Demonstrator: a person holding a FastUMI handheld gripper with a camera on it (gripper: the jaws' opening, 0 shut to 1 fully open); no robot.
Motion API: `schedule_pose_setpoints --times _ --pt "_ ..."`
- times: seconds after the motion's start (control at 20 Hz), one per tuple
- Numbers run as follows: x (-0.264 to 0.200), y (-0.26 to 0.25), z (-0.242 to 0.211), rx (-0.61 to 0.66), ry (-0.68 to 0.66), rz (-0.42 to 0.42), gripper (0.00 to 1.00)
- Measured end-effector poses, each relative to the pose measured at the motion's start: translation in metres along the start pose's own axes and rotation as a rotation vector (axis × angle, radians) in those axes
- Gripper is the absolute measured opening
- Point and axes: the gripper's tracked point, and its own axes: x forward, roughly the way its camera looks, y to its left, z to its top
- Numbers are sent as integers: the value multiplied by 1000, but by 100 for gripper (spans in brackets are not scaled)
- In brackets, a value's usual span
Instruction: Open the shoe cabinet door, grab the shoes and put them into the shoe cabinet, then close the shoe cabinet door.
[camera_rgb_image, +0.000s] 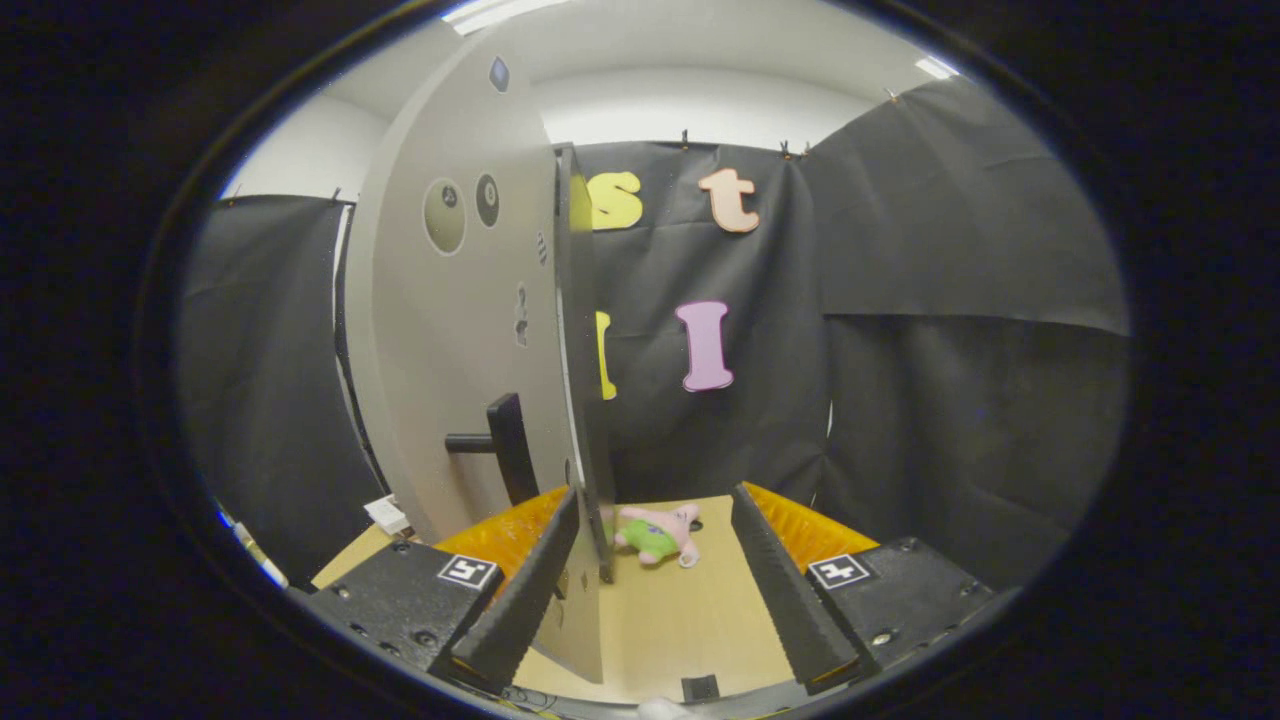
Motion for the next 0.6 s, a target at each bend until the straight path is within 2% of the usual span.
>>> schedule_pose_setpoints --times 0.1,0.35,0.6 --pt "-3 3 3 -8 5 -20 95" --pt "-8 31 0 -10 13 -54 95" --pt "-8 89 -5 -8 15 -24 95"
